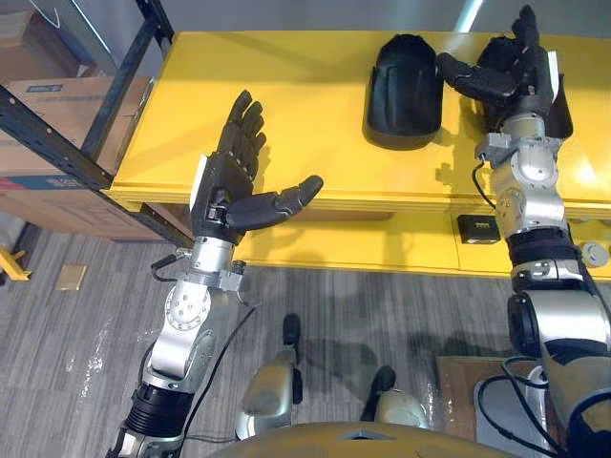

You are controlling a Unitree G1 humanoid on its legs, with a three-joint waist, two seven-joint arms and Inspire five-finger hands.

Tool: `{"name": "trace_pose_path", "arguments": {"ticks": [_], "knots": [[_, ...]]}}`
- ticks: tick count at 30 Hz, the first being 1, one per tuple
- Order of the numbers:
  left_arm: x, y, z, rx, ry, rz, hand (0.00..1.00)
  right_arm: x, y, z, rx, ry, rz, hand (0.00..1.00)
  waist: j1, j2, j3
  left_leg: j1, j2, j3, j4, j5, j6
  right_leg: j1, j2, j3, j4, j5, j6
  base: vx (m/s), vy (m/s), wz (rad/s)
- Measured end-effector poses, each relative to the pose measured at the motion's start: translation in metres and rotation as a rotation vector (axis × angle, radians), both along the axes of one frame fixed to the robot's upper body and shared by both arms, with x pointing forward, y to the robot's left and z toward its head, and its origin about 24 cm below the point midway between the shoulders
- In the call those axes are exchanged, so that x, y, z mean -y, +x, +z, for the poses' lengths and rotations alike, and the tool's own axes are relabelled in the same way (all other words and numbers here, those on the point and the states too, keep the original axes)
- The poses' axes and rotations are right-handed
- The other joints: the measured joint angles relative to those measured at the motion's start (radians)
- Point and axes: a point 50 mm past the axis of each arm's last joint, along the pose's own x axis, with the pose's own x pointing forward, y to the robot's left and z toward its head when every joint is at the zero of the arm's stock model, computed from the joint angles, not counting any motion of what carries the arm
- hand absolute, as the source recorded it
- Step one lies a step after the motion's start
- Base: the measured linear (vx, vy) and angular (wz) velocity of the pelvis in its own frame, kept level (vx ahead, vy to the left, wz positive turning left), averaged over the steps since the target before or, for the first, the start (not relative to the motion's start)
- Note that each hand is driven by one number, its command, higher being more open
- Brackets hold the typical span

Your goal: Walk over and take three plastic housings, then place them on the shelf

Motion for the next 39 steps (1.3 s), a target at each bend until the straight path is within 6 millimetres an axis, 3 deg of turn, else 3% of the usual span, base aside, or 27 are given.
{"name": "trace_pose_path", "arguments": {"ticks": [5,10,13,18,22,29,39], "knots": [[-0.001,0.001,0.0,0.005,0.001,0.002,1.0,-0.003,0.008,0.02,0.007,-0.014,0.009,1.0,0.013,0.0,0.003,-0.018,0.001,-0.008,0.003,0.003,-0.001,-0.017,0.002,-0.001,0.005,-0.002,0.0,0.01,-0.047,0.05],[-0.003,0.009,0.003,0.021,0.022,0.009,1.0,-0.002,0.011,0.046,0.029,-0.046,-0.001,1.0,0.026,0.005,0.048,-0.018,0.002,-0.015,0.004,0.008,-0.004,-0.024,-0.001,-0.001,0.037,-0.022,-0.001,-0.01,-0.051,0.07],[-0.003,0.01,0.003,0.015,0.029,0.012,1.0,-0.002,0.013,0.051,0.027,-0.034,-0.01,1.0,0.031,0.005,0.065,-0.024,0.003,-0.019,0.004,0.009,-0.005,-0.036,-0.003,-0.002,0.058,-0.034,-0.002,0.0,-0.062,0.03],[-0.005,0.011,0.001,0.003,0.021,0.027,1.0,0.002,0.018,0.044,-0.034,-0.024,-0.035,1.0,0.038,0.007,0.078,-0.027,0.003,-0.023,0.004,0.01,-0.007,-0.053,-0.01,-0.001,0.097,-0.06,-0.004,0.01,-0.073,0.03],[-0.004,0.017,0.007,0.022,-0.007,0.016,1.0,0.002,0.019,0.053,-0.034,-0.002,-0.061,1.0,0.039,0.018,0.117,-0.03,0.004,-0.027,0.004,0.014,-0.01,-0.074,-0.019,-0.001,0.144,-0.083,-0.007,-0.01,-0.086,0.03],[-0.004,0.016,0.008,0.031,-0.017,0.023,1.0,0.003,0.02,0.056,-0.037,0.005,-0.074,1.0,0.041,0.019,0.12,-0.055,0.003,-0.032,0.005,0.029,-0.005,-0.12,-0.032,0.003,0.2,-0.108,-0.017,0.02,-0.078,0.03],[-0.004,0.02,0.012,0.046,-0.021,0.027,1.0,-0.001,0.022,0.067,-0.05,-0.041,-0.023,1.0,0.043,0.052,0.148,-0.054,0.007,-0.025,0.005,0.026,-0.017,-0.14,-0.034,0.021,0.234,-0.126,-0.018,-0.03,-0.062,-0.03]]}}
